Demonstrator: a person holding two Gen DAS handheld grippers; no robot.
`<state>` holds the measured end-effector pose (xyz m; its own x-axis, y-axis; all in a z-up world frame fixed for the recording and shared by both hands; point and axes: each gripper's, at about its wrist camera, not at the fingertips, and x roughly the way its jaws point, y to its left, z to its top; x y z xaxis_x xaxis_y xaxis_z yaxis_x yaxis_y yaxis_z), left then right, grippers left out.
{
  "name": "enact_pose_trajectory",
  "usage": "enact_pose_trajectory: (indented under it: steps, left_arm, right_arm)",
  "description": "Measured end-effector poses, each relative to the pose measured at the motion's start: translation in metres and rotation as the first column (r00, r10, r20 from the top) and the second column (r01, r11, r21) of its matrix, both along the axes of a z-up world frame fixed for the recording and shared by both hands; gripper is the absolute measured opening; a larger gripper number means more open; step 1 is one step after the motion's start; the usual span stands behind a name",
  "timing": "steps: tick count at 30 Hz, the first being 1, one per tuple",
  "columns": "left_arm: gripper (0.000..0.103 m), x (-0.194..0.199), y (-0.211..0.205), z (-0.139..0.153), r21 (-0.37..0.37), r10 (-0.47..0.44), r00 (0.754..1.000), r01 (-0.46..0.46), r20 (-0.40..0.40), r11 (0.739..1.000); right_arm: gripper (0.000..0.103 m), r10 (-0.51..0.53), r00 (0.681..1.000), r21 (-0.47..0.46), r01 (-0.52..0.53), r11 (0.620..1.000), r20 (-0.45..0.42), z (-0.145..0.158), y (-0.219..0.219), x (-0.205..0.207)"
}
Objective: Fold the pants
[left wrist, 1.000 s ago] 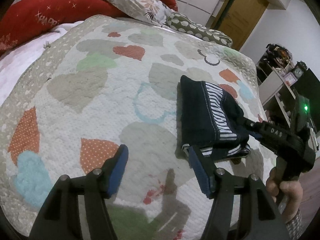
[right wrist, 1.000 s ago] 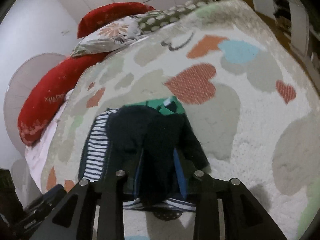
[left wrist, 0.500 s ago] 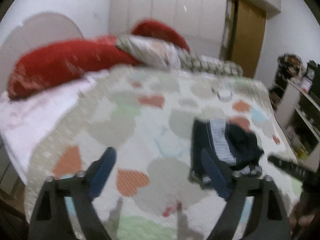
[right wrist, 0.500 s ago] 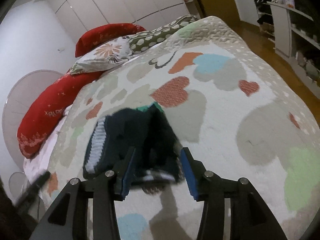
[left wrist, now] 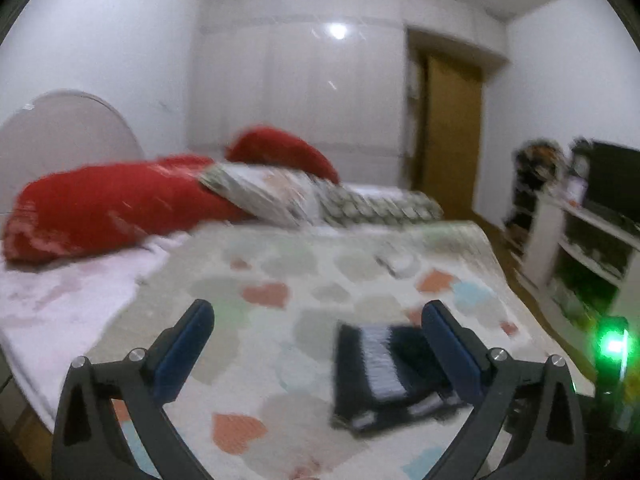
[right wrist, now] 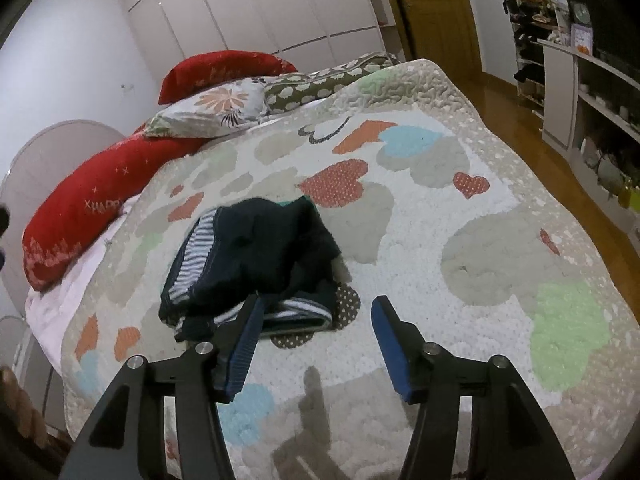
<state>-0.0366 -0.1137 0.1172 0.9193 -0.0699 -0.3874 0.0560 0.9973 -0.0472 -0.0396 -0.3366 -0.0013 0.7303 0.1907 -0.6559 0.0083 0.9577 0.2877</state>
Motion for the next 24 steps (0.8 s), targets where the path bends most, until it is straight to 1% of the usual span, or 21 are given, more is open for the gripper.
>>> enact_pose_trajectory:
  steps: [2, 5, 6, 7, 11, 17, 24]
  left_arm:
    - [0.103, 0.008, -0.009, -0.012, 0.007, -0.034, 0.997, 0.035, -0.075, 0.999]
    - [0.103, 0.014, -0.022, -0.036, 0.039, -0.036, 0.984, 0.044, -0.177, 0.998]
    - [0.103, 0.016, -0.027, -0.045, 0.051, -0.037, 0.975, 0.049, -0.221, 0.998]
    - [0.103, 0.018, -0.03, -0.054, 0.047, -0.047, 0.963, 0.061, -0.264, 0.997]
    - [0.103, 0.019, -0.032, -0.078, 0.015, -0.053, 0.926, 0.064, -0.373, 0.998]
    - [0.103, 0.022, -0.029, -0.093, -0.028, -0.061, 0.899, 0.054, -0.433, 0.998]
    - [0.103, 0.022, -0.035, -0.1, -0.014, -0.074, 0.886, 0.076, -0.458, 0.997]
  right_arm:
    - [0.062, 0.005, 1.0, -0.01, -0.005, 1.0, -0.012, -0.003, 0.002, -0.002]
    - [0.062, 0.014, 0.999, -0.029, -0.015, 0.999, -0.038, -0.011, 0.007, -0.003]
    - [0.062, 0.015, 0.999, -0.037, -0.017, 0.999, -0.046, -0.014, 0.008, -0.003]
    - [0.062, 0.014, 0.999, -0.044, -0.016, 0.999, -0.051, -0.016, 0.009, -0.004]
    - [0.062, 0.012, 0.998, -0.067, -0.016, 0.998, -0.063, -0.022, 0.01, -0.003]
    - [0.064, 0.0, 0.998, -0.109, -0.007, 0.994, -0.066, -0.022, 0.01, -0.003]
    - [0.065, 0.001, 0.995, -0.123, -0.012, 0.992, -0.095, -0.03, 0.013, -0.003]
